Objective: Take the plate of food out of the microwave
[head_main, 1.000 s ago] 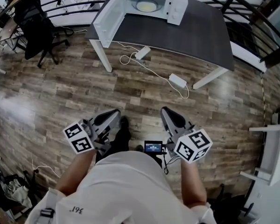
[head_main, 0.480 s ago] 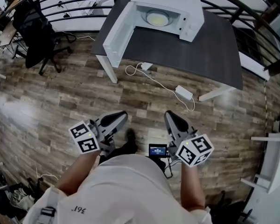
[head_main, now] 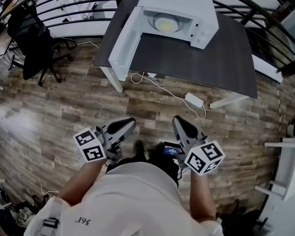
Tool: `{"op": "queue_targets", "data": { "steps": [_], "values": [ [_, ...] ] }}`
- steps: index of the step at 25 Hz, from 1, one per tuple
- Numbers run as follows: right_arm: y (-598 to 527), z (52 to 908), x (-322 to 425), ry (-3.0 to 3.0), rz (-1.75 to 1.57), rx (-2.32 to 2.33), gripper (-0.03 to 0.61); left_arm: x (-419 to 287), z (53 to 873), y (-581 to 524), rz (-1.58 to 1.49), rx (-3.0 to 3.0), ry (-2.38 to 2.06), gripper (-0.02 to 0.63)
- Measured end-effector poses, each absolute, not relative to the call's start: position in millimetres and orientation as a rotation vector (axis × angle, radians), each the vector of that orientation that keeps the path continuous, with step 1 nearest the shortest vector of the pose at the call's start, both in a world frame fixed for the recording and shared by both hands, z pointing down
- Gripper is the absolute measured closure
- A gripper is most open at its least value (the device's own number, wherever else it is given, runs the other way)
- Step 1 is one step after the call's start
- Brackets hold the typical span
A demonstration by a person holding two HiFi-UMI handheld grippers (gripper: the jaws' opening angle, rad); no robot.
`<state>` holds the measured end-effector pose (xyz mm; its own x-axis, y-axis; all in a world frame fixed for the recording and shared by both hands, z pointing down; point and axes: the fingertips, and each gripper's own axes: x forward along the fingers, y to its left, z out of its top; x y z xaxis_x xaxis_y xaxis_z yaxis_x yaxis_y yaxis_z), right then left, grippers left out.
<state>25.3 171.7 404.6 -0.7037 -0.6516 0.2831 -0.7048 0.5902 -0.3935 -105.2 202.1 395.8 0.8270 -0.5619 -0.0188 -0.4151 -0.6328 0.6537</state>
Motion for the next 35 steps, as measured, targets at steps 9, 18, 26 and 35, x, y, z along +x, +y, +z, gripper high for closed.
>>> {"op": "queue_targets", "data": {
  "steps": [9,18,26,35],
  "values": [
    [112,412,31,-2.704,0.744,1.091,0.568,-85,400,161,-0.302,2.334,-0.673,0.609],
    [4,426,52,-2.708,0.754,0.925,0.568,-46,407,57,-0.329,2.281,-0.788,0.609],
    [-79,437,95,-2.669,0.782,0.943,0.568,-8,417,-25,-0.288,2.245,-0.885,0.609],
    [-126,454,123,-2.607,0.836,0.962,0.568,15,428,-71,-0.26,2.216,-0.95,0.596]
  ]
}}
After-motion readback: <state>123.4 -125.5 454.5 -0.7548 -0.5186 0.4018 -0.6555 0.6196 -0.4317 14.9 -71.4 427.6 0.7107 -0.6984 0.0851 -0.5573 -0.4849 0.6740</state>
